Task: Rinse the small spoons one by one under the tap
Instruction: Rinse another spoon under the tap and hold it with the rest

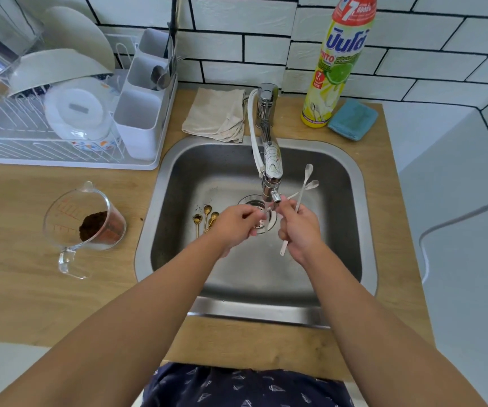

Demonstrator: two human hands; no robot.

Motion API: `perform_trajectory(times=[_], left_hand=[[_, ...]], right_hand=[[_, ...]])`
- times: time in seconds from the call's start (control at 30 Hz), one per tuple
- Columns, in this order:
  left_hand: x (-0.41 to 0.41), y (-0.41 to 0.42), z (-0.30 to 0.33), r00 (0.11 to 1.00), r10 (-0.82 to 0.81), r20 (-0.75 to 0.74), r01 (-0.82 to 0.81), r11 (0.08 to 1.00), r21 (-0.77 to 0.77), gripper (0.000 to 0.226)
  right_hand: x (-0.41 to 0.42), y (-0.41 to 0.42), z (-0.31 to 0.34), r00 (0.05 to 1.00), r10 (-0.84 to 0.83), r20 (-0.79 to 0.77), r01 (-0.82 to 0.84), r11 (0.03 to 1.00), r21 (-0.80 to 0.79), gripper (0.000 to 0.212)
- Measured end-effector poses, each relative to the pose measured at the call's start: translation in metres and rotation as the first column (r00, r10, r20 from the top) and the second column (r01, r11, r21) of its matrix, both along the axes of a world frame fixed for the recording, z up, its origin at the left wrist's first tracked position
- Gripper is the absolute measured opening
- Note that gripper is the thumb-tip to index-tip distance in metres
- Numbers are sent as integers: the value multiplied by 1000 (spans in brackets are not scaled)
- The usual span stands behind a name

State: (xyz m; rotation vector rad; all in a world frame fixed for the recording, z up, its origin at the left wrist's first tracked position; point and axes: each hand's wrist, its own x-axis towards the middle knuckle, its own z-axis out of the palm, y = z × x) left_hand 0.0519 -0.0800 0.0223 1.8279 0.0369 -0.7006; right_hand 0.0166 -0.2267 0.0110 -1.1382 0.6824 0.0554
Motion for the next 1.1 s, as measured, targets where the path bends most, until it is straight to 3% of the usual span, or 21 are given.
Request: perform_trajectory(times=[0.1,0.23,0.33,0.43,0.57,0.67,0.73,1.0,1.1], left_hand=[[5,-17,0,998,62,-32,-65,996,-69,18],[2,-5,-2,993,-61,-101,47,990,-134,18],[-3,4,-1,982,-120,-147,99,985,-139,18],[-13,4,2,973,-174,-153,156,980,-124,20],[-30,2,4,964,-189,-189,162,975,-153,23],[-32,6,4,969,-151,-194,125,982,-141,24],[-30,11,5,974,-137,-183,121,988,-99,27],[-23,31,-9,972,-186,-146,207,968,142,35],[-12,53,-28,979,-205,-4,185,877,444,31]], right_hand=[[5,-11,5,999,43,13,-42,996,-75,39],[11,-25,7,999,-49,0,49,988,-146,18],[8,-18,3,998,-51,-22,48,990,-135,17],[5,4,0,999,-33,-24,34,999,28,25],[4,18,-1,998,-12,-67,33,949,313,59],[3,18,4,999,-44,-27,51,902,429,52],[2,17,5,997,-81,4,71,889,452,38],[0,13,-4,984,-172,44,140,906,401,34],[-3,5,-8,983,-179,35,144,880,452,34]])
